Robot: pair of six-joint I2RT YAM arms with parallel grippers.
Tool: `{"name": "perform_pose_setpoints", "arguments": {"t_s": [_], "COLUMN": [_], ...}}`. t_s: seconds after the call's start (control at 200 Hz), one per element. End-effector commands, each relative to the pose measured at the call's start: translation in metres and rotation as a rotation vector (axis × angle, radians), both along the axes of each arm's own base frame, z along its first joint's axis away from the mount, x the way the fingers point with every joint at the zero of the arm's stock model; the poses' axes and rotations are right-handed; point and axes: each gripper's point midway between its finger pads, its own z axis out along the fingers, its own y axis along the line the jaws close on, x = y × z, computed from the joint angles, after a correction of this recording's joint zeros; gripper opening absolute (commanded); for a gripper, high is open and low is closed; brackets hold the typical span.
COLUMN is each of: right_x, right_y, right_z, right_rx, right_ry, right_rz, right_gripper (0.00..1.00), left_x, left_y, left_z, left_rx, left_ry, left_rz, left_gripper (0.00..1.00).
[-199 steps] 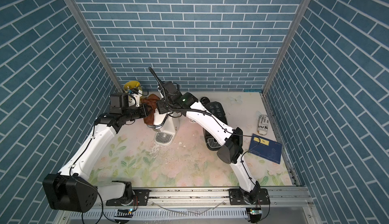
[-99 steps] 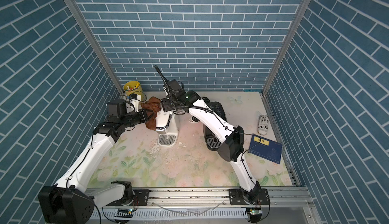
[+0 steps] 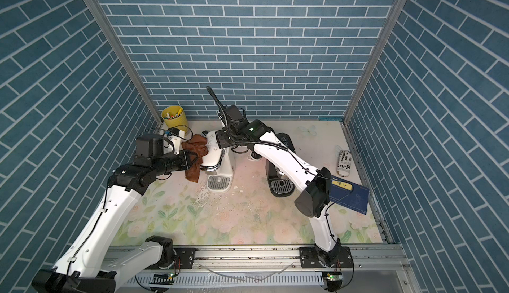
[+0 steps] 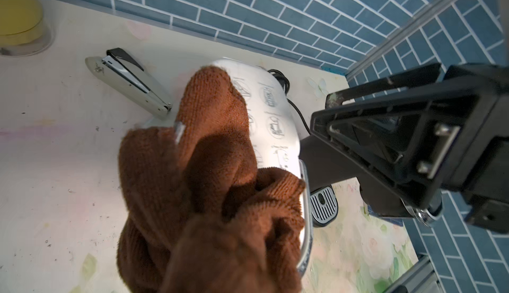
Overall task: Wipe the surface of a coffee machine
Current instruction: Wipe the dirt from the surface of the coffee machine.
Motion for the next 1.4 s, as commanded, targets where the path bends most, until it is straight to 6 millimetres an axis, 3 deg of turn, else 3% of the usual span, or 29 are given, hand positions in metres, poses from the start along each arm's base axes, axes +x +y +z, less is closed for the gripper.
{"name": "perform_pose_setpoints", "arguments": {"t_s": [0.0, 0.205, 0.505, 0.63, 0.795, 1.025, 1.395], "right_x": [-0.001, -0.002, -0.001, -0.003, -0.006, -0.008, -0.005], "right_y": [-0.019, -0.032, -0.034, -0.039, -0.046, -0.055, -0.074], "right_z": [0.026, 0.015, 0.008, 0.01, 0.014, 0.021, 0.022], "right_rx": [0.034, 0.006, 0.014, 0.012, 0.016, 0.021, 0.012], "right_ry": [-0.065, -0.058, -0.048, -0.054, -0.064, -0.086, -0.101], "right_rz": [-0.047, -0.081, -0.097, -0.108, -0.119, -0.136, -0.161], "right_gripper": [0.58, 0.59, 0.59, 0.59, 0.59, 0.59, 0.59], "left_x": [-0.008, 0.002, 0.055, 0.078, 0.093, 0.067, -0.023], "left_y": [-0.009, -0.03, -0.048, -0.043, -0.047, -0.05, -0.06], "left_z": [-0.013, -0.023, -0.041, -0.042, -0.043, -0.044, -0.042], "left_rx": [0.073, 0.104, 0.178, 0.25, 0.279, 0.262, 0.218], "left_ry": [0.039, 0.068, 0.147, 0.142, 0.16, 0.177, 0.109], "left_rz": [-0.036, -0.085, -0.107, -0.079, -0.086, -0.121, -0.249], "left_gripper": [0.0, 0.0, 0.0, 0.0, 0.0, 0.0, 0.0]}}
